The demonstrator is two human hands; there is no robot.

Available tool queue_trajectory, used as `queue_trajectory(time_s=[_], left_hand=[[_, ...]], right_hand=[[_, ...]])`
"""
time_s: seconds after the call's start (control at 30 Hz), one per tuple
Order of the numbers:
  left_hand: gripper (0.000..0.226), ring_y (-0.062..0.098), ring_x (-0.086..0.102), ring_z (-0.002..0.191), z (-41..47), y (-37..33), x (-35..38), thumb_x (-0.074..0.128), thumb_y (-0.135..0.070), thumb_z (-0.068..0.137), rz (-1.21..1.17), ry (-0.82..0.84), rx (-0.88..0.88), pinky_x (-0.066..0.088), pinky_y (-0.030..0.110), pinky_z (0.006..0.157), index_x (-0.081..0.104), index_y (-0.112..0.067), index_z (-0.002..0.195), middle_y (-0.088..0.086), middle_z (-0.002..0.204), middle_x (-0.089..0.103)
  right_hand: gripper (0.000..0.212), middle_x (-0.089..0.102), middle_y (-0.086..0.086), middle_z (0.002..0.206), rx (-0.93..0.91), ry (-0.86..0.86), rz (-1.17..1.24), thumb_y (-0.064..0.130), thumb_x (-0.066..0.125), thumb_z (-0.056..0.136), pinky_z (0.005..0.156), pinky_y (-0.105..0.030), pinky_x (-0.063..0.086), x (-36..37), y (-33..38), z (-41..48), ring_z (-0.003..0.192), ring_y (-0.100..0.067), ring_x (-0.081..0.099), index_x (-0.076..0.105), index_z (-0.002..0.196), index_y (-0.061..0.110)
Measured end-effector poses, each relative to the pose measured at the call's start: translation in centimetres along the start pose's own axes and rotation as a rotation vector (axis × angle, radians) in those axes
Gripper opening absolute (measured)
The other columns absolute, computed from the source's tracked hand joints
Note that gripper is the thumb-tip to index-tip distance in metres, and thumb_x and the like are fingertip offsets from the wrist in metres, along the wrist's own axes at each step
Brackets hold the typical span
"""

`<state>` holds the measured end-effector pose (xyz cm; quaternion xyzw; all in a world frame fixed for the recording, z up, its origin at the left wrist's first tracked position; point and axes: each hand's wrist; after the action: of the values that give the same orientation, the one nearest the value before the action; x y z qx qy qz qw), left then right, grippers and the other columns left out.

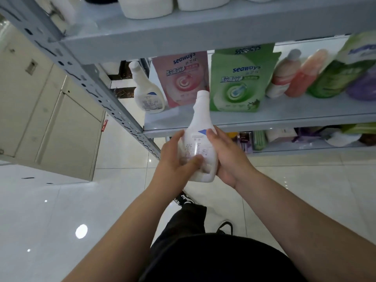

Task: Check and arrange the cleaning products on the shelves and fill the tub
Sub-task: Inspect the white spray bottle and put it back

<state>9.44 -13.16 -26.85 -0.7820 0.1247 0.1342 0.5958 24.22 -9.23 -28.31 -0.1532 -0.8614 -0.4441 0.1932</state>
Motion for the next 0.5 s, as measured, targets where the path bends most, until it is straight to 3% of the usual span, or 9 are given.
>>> queue_trajectory(time_s=[0.03,0.1,0.27,0.33,0.4,0.47,0.5], left_hand=[[0.083,0.014,0.064,0.113,-0.4,-0.5,0.2,0.077,-0.057,0.072,0.011,0.033,-0.014,0.056,0.042,0.096,0.041,-0.040,0.146,-0.002,0.138,0.052],[0.086,0.020,0.062,0.117,-0.5,-0.7,0.3,0.080,-0.065,0.065,-0.009,0.078,-0.002,0.057,0.048,0.094,0.043,-0.044,0.140,-0.001,0.133,0.055],[0.063,0.007,0.067,0.105,0.0,-1.4,-0.8,0.080,-0.047,0.067,-0.260,0.230,-0.028,0.060,0.027,0.076,0.049,-0.054,0.122,-0.018,0.114,0.067],[0.068,0.018,0.067,0.111,0.2,-1.6,-1.1,0.073,-0.043,0.067,-0.418,0.300,-0.120,0.060,0.040,0.085,0.052,-0.041,0.132,-0.007,0.122,0.068],[0.069,0.035,0.064,0.111,0.1,-1.4,-1.5,0.066,-0.037,0.069,-0.767,0.359,-0.286,0.050,0.055,0.095,0.055,-0.019,0.135,0.014,0.124,0.066],[0.058,0.038,0.063,0.108,-0.4,-1.0,-2.2,0.057,-0.033,0.077,-1.007,0.381,-0.401,0.048,0.056,0.098,0.059,-0.012,0.131,0.019,0.119,0.067],[0.055,0.037,0.066,0.108,-0.4,-0.5,-2.7,0.054,-0.033,0.082,-1.046,0.389,-0.429,0.052,0.053,0.095,0.059,-0.011,0.132,0.018,0.119,0.069]], right_hand=[[0.031,0.077,-0.011,0.110,0.042,-0.010,0.041,0.037,0.054,0.105,0.086,-0.051,0.061,0.1,0.0,-0.6,0.098,-0.031,0.076,0.066,0.127,0.017],[0.033,0.079,-0.009,0.104,0.082,-0.013,0.059,0.042,0.055,0.104,0.091,-0.055,0.059,0.3,0.1,-1.5,0.095,-0.030,0.077,0.072,0.119,0.018],[0.030,0.073,-0.005,0.125,-0.017,0.132,-0.084,0.028,0.059,0.103,0.078,-0.052,0.061,0.0,1.2,-2.7,0.110,-0.027,0.071,0.069,0.131,0.036],[0.039,0.073,-0.002,0.120,-0.075,0.098,-0.161,0.030,0.069,0.095,0.083,-0.055,0.061,0.2,1.2,-2.6,0.108,-0.022,0.071,0.067,0.133,0.036],[0.060,0.071,0.002,0.113,-0.094,0.044,-0.284,0.044,0.078,0.078,0.090,-0.051,0.060,1.3,0.8,-2.5,0.106,-0.017,0.071,0.062,0.136,0.036],[0.073,0.075,0.002,0.113,-0.028,0.006,-0.329,0.051,0.083,0.071,0.088,-0.044,0.060,2.7,0.2,-2.1,0.102,-0.018,0.074,0.059,0.136,0.027],[0.067,0.077,-0.002,0.109,0.009,-0.008,-0.333,0.050,0.084,0.074,0.085,-0.042,0.060,3.3,0.0,-1.9,0.097,-0.020,0.075,0.062,0.130,0.021]])
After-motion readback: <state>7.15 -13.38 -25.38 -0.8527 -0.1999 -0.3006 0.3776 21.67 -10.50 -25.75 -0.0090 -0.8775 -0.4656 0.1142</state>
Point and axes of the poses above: each hand's wrist, its own z-axis towards the middle knuckle, its own x-axis out of the palm, y = z × x
